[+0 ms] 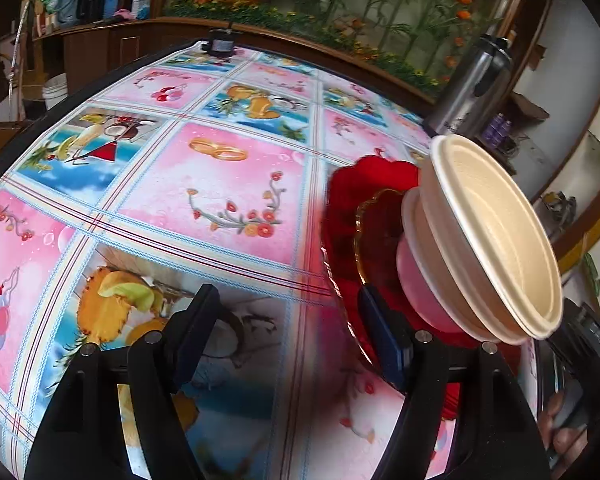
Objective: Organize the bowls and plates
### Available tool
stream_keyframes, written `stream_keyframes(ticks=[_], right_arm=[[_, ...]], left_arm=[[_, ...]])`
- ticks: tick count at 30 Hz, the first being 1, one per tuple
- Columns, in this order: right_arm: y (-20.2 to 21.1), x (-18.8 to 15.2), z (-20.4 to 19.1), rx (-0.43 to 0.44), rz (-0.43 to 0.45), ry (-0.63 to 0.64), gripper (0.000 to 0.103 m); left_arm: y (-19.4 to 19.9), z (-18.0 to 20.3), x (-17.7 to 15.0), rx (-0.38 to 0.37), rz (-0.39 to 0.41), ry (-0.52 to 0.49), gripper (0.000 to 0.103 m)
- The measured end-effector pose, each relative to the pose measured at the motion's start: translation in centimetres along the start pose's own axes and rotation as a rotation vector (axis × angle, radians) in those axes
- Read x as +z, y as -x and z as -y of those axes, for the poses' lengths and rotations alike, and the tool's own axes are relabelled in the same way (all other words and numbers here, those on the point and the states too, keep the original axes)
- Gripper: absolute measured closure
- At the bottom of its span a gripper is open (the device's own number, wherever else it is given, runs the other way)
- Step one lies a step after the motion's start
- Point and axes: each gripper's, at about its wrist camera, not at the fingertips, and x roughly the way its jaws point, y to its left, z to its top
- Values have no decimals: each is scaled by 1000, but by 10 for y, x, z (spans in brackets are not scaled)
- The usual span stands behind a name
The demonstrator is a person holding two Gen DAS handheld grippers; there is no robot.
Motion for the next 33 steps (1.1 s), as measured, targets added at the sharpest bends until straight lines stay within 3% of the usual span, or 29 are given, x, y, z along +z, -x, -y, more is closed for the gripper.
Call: stream_keyframes(ticks=[5,10,15,22,26,30,33], right_arm=[[0,-1,-8,-57,27,43,62],[15,-1,-8,-97,108,44,61],[26,-11,-8,-104,122,38,55],[32,-22,-8,-43,107,8,51],[35,-23,-12,-32,112,28,50],[40,-25,-14,5,114,31,35],[44,-27,-16,40,120,32,33]], left_arm=[[0,1,1,-56,8,-8,32],[14,-1,0,-45,60,-15,26],[33,-8,-5,-26,129,-9,22],[54,-14,-12,-6,189,10,22],[57,-4,-22,-5,185,-1,20],[55,12,-27,32,164,-62,19],[52,26,-33,76,145,-126,19]])
